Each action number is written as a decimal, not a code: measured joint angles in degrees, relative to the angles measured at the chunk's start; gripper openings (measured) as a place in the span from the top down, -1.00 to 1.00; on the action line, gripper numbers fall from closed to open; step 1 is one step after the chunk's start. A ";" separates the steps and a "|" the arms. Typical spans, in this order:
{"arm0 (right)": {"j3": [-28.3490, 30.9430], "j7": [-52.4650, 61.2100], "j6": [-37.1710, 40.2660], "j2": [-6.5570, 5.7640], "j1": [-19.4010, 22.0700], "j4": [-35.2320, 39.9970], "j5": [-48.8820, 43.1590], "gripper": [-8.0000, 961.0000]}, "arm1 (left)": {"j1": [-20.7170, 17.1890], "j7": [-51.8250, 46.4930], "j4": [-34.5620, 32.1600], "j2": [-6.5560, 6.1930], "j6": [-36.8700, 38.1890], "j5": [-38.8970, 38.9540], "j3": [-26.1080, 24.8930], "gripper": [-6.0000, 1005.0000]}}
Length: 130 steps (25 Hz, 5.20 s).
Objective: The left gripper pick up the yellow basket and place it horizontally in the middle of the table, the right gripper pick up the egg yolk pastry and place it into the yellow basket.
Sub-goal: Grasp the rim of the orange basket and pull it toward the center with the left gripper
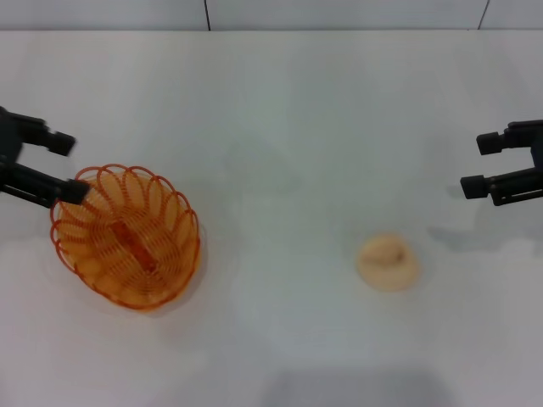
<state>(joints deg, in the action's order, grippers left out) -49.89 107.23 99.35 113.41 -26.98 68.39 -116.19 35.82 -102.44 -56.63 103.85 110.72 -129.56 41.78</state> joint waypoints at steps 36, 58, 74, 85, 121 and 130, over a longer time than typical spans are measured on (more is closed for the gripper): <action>-0.04 2.98 -0.57 1.73 -0.63 0.45 1.06 -0.75 | 7.31 3.98 2.21 0.89 -13.88 -22.42 1.51 -0.70; 0.07 2.99 -0.36 1.72 -0.68 0.57 1.68 -0.75 | 7.84 4.84 8.69 4.42 -22.69 -23.57 5.69 -0.61; 0.07 3.04 -0.31 1.66 -0.44 0.60 1.76 -0.75 | 7.55 5.41 12.09 7.71 -28.20 -23.89 5.99 -0.54; 0.07 3.46 -0.26 1.64 -0.44 0.61 1.76 -0.75 | 7.34 5.27 12.34 7.75 -28.57 -23.79 6.00 -0.49; 0.05 4.34 -0.03 1.54 -0.69 0.66 1.76 -0.75 | 8.40 4.20 12.49 7.10 -27.79 -23.80 5.78 0.14; 0.06 4.34 -0.03 1.55 -0.59 0.70 1.76 -0.75 | 7.94 3.41 12.51 7.21 -28.92 -23.74 5.72 0.22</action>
<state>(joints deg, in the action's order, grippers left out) -49.83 111.56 99.33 114.96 -27.57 69.09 -114.43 43.76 -99.02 -44.12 111.06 81.80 -153.30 47.50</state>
